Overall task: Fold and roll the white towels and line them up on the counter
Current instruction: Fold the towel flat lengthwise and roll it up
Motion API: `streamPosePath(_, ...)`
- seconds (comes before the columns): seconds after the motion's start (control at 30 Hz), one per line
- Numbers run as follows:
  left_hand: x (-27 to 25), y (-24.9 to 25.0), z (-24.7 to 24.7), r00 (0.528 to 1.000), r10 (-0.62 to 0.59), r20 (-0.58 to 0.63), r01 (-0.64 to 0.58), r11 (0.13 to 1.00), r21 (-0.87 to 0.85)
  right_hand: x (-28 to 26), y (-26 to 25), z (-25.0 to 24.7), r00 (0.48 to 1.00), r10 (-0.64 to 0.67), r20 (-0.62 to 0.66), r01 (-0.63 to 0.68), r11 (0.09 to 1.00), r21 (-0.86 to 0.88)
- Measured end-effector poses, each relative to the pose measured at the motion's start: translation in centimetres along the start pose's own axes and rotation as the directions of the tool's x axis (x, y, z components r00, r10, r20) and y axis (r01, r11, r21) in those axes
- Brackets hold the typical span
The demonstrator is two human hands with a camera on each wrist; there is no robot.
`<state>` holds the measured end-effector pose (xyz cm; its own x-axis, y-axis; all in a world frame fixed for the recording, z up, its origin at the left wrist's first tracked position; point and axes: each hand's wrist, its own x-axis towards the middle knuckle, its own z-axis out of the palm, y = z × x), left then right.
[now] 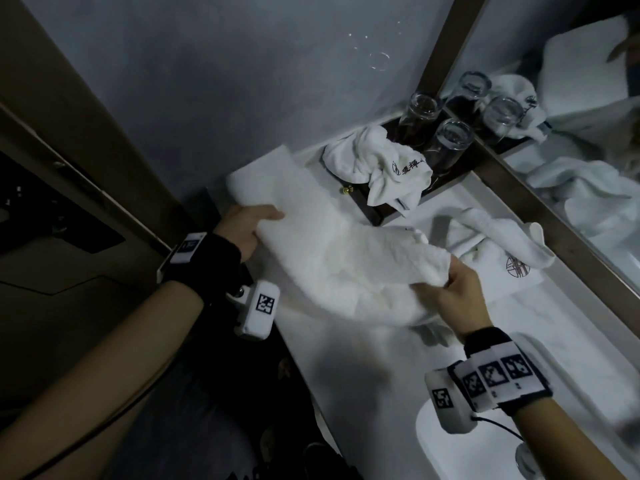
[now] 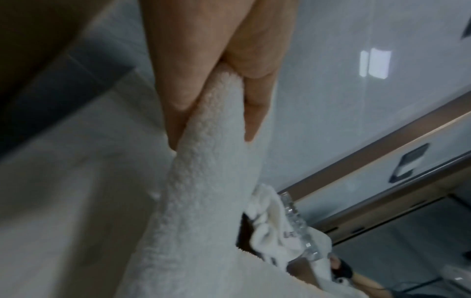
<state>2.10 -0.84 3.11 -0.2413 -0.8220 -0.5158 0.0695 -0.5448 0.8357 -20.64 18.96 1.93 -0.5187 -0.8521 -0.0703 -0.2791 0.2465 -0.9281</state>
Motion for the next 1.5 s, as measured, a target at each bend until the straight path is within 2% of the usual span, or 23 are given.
streamPosePath(0.07,-0.5,1.7,1.8,0.992,0.010,0.128,-0.019,0.997,0.074,0.1,-1.5,-0.7,0.977,-0.211,0.014,0.211,0.977,-0.017)
streamPosePath(0.13,0.1,2.1,2.4,0.991,0.092,0.094,-0.103,0.987,0.126,0.2,-2.1,-1.6,0.939,-0.340,0.053,0.342,0.939,-0.034)
streamPosePath(0.17,0.5,2.0,2.4,0.989,0.147,0.024,-0.149,0.984,0.102,0.1,-2.2,-2.0,0.926,-0.371,0.070,0.375,0.926,-0.045)
streamPosePath(0.23,1.7,0.8,2.1,0.999,0.001,-0.048,-0.002,1.000,-0.019,-0.7,-2.2,-2.2,0.891,-0.437,0.125,0.449,0.890,-0.085)
streamPosePath(0.3,1.7,-1.1,1.6,0.981,-0.194,0.017,0.195,0.977,-0.086,-1.9,-1.6,-1.8,0.837,-0.493,0.235,0.535,0.827,-0.172)
streamPosePath(0.37,1.8,-3.3,1.0,0.955,-0.277,0.103,0.289,0.948,-0.130,-3.2,-0.3,-1.1,0.783,-0.493,0.380,0.609,0.731,-0.306)
streamPosePath(0.43,1.6,-5.2,0.5,0.938,-0.333,0.095,0.340,0.938,-0.067,-4.6,0.9,-0.3,0.747,-0.417,0.518,0.631,0.689,-0.356)
streamPosePath(0.5,1.0,-6.7,0.0,0.932,-0.360,0.046,0.359,0.933,0.021,-5.5,1.5,-0.1,0.702,-0.309,0.641,0.618,0.712,-0.333)
streamPosePath(0.57,0.6,-8.0,-0.4,0.953,-0.300,0.042,0.289,0.941,0.174,-5.9,2.0,0.1,0.666,-0.153,0.730,0.535,0.780,-0.324)
streamPosePath(0.6,0.7,-8.7,-0.6,0.973,-0.230,-0.002,0.225,0.948,0.226,-5.9,2.4,0.2,0.646,-0.063,0.761,0.484,0.805,-0.344)
streamPosePath(0.7,0.8,-9.8,-0.5,0.983,-0.089,-0.160,0.119,0.974,0.191,-5.8,4.0,0.4,0.575,0.112,0.810,0.480,0.756,-0.445)
streamPosePath(0.77,0.8,-10.0,-0.5,0.985,0.015,-0.169,0.035,0.956,0.291,-5.8,4.4,0.5,0.551,0.193,0.812,0.491,0.712,-0.502)
streamPosePath(0.8,0.8,-10.2,-0.7,0.986,0.059,-0.158,-0.005,0.947,0.322,-5.8,4.5,0.5,0.545,0.223,0.808,0.464,0.722,-0.513)
streamPosePath(0.87,0.6,-10.5,-1.4,0.977,0.137,-0.165,-0.078,0.943,0.323,-5.8,4.4,0.6,0.513,0.278,0.812,0.424,0.740,-0.522)
streamPosePath(0.93,0.4,-11.0,-2.6,0.972,0.148,-0.180,-0.096,0.959,0.268,-5.7,4.3,0.8,0.484,0.338,0.807,0.416,0.723,-0.552)
streamPosePath(1.0,0.0,-11.5,-4.0,0.979,0.089,-0.181,-0.051,0.978,0.202,-5.4,3.8,1.4,0.497,0.411,0.764,0.346,0.713,-0.610)
streamPosePath(1.07,-0.5,-11.9,-5.2,0.981,0.067,-0.180,-0.028,0.978,0.207,-4.9,3.0,2.4,0.544,0.418,0.728,0.319,0.699,-0.640)
streamPosePath(1.2,-1.2,-11.8,-7.0,0.964,0.168,-0.204,-0.076,0.916,0.394,-3.2,0.6,5.8,0.741,0.224,0.633,0.284,0.750,-0.597)
streamPosePath(1.27,-1.9,-12.0,-7.6,0.959,0.204,-0.197,-0.100,0.892,0.440,-2.3,-0.5,8.6,0.801,0.112,0.588,0.299,0.777,-0.555)
streamPosePath(1.4,-3.1,-12.0,-8.0,0.942,0.272,-0.196,-0.117,0.815,0.568,-0.9,-1.8,15.1,0.871,0.046,0.489,0.292,0.751,-0.592)
streamPosePath(1.5,-3.6,-11.7,-7.7,0.937,0.326,-0.128,-0.169,0.742,0.649,-0.3,-2.0,18.8,0.885,0.038,0.463,0.314,0.686,-0.657)
